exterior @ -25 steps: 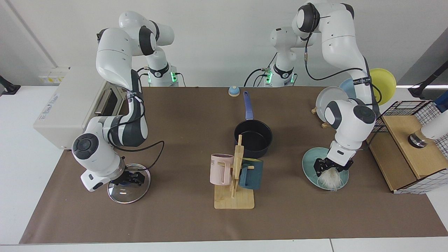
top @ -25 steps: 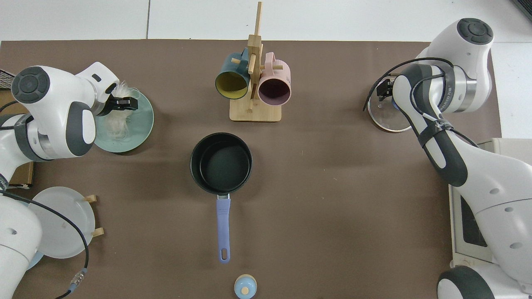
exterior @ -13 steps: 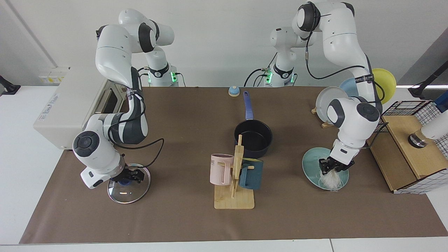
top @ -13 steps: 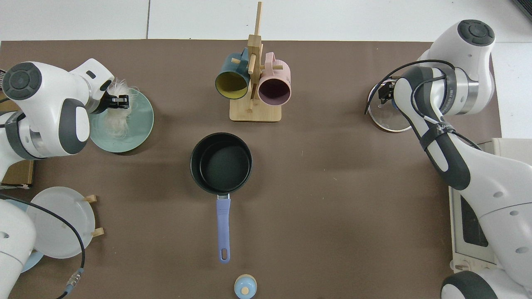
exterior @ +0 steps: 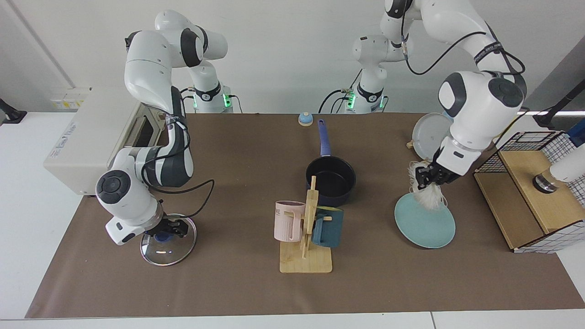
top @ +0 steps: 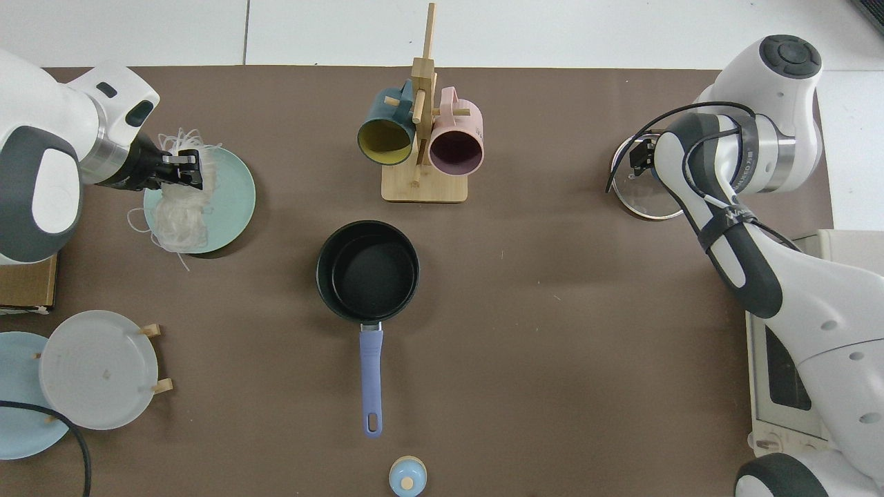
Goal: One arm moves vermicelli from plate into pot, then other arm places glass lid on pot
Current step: 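Grasp the vermicelli with the left gripper while the right gripper grips the lid, then carry the vermicelli over the saucepan and open the left gripper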
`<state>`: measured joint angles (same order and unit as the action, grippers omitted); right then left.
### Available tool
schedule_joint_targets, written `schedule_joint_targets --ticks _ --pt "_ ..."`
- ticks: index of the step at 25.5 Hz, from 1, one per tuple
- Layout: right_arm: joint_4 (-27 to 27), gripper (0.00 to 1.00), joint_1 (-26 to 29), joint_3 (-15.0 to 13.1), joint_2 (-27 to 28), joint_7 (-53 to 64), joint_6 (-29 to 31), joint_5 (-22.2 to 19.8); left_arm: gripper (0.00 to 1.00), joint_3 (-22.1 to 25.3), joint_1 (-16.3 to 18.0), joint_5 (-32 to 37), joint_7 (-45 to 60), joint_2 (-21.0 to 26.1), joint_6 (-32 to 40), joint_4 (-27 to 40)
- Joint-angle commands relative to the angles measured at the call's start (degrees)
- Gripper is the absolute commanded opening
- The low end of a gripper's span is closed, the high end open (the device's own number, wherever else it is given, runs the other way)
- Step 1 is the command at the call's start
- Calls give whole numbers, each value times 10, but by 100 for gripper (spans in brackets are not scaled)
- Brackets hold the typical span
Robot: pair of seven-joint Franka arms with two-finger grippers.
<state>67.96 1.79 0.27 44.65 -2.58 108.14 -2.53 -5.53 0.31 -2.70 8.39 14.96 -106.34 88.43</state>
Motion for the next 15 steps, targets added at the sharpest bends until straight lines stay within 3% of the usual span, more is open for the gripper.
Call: schedule_joint_targets --ticks 1,2,3,9,15 --pt "30 26 3 5 -20 15 30 -43 0 -50 -13 -11 89 -42 41 23" --pt "30 9 2 5 -19 21 34 -52 0 -66 -13 -11 107 -47 37 33" --pt "30 0 2 6 -19 22 35 -54 0 -80 -13 -11 121 -55 32 45" --pt "29 0 3 6 -19 22 37 -54 0 -130 -13 -24 165 -95 -47 131" --pt "29 0 3 6 -20 24 37 -54 0 -148 -14 -42 170 -122 -99 191"
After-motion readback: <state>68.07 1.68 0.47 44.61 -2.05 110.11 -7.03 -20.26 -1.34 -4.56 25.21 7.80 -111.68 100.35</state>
